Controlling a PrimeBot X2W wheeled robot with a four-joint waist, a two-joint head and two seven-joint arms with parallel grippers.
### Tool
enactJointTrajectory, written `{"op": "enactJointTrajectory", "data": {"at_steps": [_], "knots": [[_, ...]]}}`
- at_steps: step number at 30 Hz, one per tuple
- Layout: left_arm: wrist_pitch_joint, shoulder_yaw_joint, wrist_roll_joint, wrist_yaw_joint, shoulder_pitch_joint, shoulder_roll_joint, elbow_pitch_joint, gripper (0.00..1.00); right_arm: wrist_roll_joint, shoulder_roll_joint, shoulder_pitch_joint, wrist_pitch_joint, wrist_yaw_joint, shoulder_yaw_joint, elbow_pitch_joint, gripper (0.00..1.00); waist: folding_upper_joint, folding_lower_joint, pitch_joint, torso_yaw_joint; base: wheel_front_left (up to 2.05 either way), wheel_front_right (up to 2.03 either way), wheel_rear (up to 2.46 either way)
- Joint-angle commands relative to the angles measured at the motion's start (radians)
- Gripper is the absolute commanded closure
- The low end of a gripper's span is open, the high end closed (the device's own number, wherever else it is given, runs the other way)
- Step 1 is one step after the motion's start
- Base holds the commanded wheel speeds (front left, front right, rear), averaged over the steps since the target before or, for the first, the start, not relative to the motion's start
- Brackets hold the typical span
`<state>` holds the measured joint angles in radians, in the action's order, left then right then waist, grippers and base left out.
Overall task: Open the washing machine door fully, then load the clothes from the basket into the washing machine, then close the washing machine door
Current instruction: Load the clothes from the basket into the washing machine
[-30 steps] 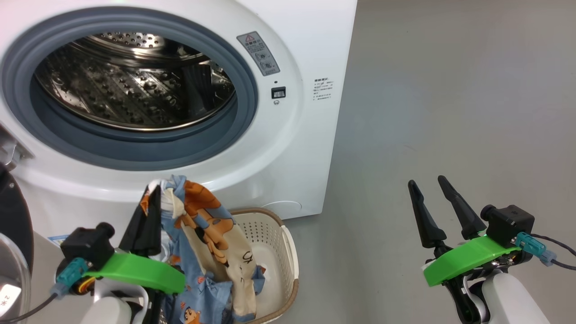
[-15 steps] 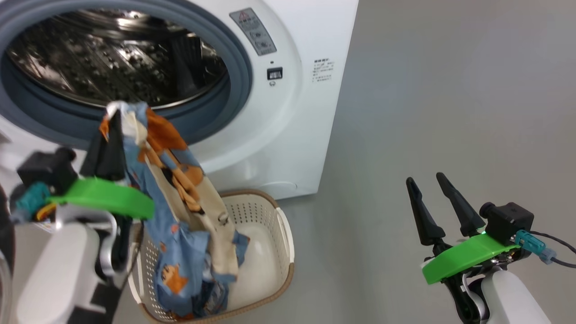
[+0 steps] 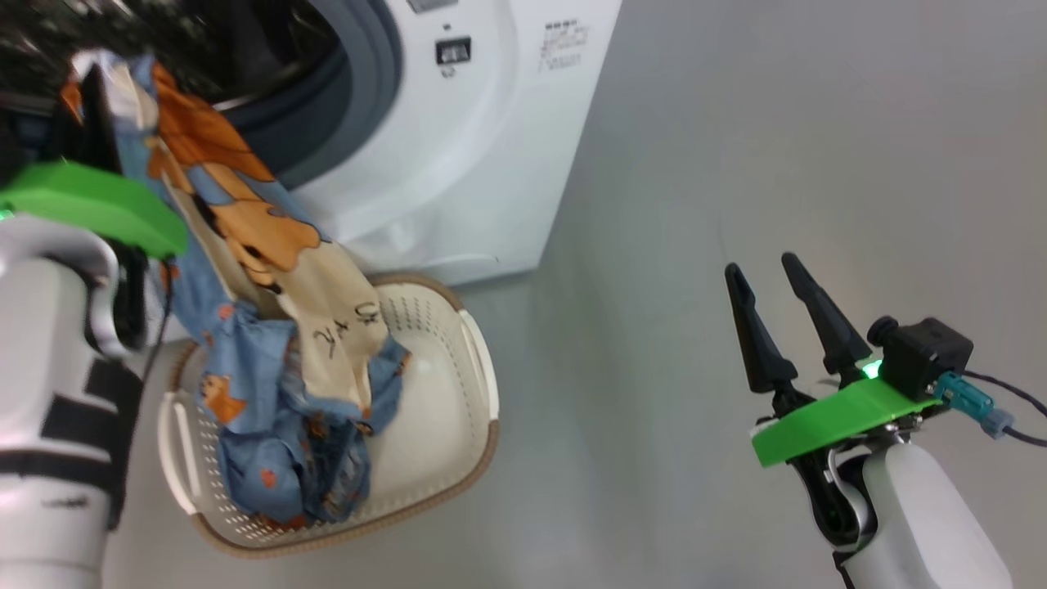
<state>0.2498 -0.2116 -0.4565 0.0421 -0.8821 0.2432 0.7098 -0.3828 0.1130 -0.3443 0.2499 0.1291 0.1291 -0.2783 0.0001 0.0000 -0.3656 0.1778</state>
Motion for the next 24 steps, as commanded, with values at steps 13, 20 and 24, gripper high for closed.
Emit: {"op": "enactJointTrajectory", "data": {"at_steps": [13, 20, 24], "knots": [[0.012, 0.061, 0.057, 0.024, -0.303, 0.086, 0.182, 1.00, -0.011, -0.039, -0.068, 0.012, 0.002, 0.025, 0.061, 0.00, -0.0001, 0.0000, -0.266, 0.123, 0.00, 0.00, 0.00], [0.012, 0.093, 0.106, 0.002, -0.399, 0.099, 0.140, 1.00, -0.014, -0.052, -0.084, 0.012, 0.002, 0.034, 0.068, 0.00, -0.0001, 0.0000, -0.318, 0.142, 0.00, 0.00, 0.00], [0.012, 0.152, 0.132, -0.014, -0.424, 0.098, 0.013, 1.00, -0.013, -0.056, -0.088, 0.012, 0.002, 0.039, 0.069, 0.00, -0.0001, 0.0000, -0.329, 0.146, 0.00, 0.00, 0.00]]}}
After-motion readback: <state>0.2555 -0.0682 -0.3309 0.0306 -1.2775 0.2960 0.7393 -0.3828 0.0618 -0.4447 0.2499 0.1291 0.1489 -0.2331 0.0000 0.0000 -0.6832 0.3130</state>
